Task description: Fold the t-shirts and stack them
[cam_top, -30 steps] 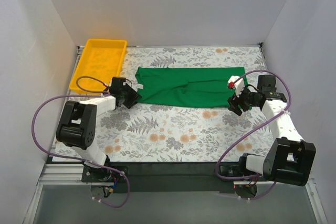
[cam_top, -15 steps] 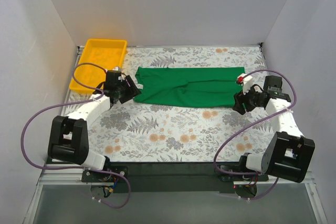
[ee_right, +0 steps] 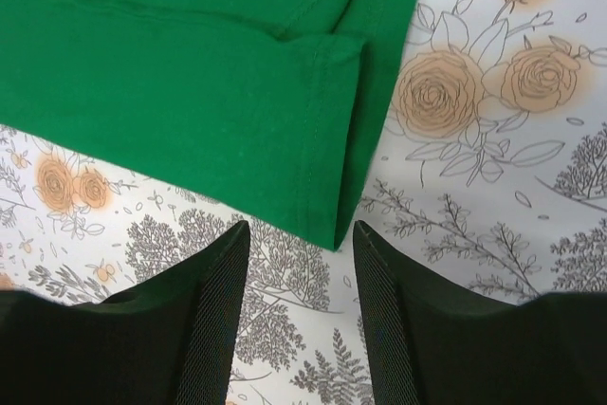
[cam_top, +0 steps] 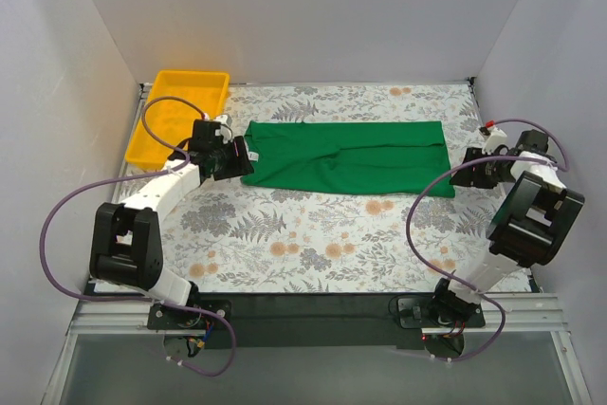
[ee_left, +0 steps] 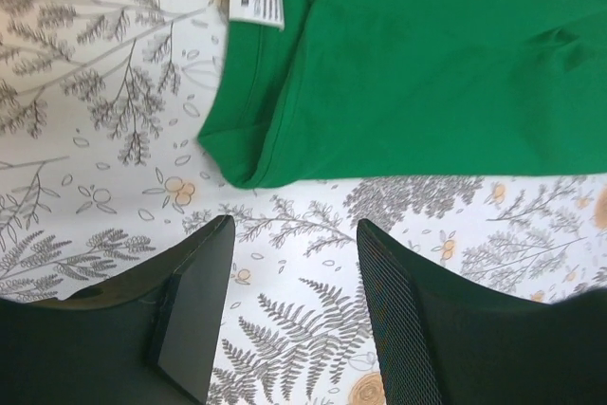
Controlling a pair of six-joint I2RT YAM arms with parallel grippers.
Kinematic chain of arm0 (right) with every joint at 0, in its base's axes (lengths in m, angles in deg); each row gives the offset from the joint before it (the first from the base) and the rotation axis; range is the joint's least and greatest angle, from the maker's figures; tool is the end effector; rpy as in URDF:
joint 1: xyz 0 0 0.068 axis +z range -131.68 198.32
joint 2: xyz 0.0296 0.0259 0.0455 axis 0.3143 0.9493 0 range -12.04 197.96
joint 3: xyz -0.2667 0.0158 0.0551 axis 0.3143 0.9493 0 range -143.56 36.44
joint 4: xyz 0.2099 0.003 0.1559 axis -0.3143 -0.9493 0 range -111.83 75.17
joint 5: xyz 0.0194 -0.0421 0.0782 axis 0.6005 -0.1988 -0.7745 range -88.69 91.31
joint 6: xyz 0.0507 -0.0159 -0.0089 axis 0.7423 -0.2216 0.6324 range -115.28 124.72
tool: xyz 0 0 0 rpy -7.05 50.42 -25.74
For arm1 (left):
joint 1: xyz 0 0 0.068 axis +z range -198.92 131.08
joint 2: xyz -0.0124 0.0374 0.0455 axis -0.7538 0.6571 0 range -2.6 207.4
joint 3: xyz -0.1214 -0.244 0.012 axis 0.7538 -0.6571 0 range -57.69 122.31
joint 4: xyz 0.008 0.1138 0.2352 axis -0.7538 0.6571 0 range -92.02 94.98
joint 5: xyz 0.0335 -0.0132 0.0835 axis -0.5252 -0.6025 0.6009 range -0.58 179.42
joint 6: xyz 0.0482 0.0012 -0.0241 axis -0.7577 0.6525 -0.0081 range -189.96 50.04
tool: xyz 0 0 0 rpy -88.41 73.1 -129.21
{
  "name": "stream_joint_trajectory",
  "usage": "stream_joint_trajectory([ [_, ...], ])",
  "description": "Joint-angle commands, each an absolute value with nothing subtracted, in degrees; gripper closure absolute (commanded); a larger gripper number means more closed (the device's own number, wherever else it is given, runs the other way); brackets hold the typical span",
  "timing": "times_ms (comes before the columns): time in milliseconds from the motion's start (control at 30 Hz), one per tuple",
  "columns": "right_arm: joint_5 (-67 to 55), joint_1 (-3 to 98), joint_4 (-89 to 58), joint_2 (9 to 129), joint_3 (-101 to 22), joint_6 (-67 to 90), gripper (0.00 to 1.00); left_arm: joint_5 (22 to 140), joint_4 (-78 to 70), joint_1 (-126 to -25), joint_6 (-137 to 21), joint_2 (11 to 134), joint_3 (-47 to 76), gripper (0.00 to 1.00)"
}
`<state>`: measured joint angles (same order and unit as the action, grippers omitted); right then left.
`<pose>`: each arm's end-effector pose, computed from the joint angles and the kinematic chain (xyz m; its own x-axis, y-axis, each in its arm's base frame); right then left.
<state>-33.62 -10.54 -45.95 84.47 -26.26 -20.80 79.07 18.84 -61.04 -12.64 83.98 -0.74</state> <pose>0.2994 -0.1417 0.1960 -0.7948 0.0346 -0.6059 -0.1765 0.9420 0.2854 0.3078 -0.0728 0.2239 -0.6753 -0.7018 -0.2268 -0.4631 0.6428 -0.6103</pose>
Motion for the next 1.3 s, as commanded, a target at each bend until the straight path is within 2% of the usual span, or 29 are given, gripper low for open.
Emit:
stream_joint_trajectory([
  [0,-37.1,-10.5,-45.5,86.7,-30.4,-17.8,0.46,78.1,16.2,-61.0,-14.9,82.5,-3.0,0.47],
  [633,-37.2,-10.5,-44.5,92.6,-28.1,-17.9,0.57,72.6,13.9,-60.4,-14.6,84.2,-2.8,0.51],
  [967,-38.5,-10.6,-44.0,92.6,-27.4,-18.0,0.81,67.5,13.8,-60.3,-15.1,89.6,0.0,0.53],
  [1267,-39.4,-10.7,-43.7,93.1,-27.3,-18.1,0.84,73.9,14.9,-60.3,-16.2,91.8,2.0,0.53],
])
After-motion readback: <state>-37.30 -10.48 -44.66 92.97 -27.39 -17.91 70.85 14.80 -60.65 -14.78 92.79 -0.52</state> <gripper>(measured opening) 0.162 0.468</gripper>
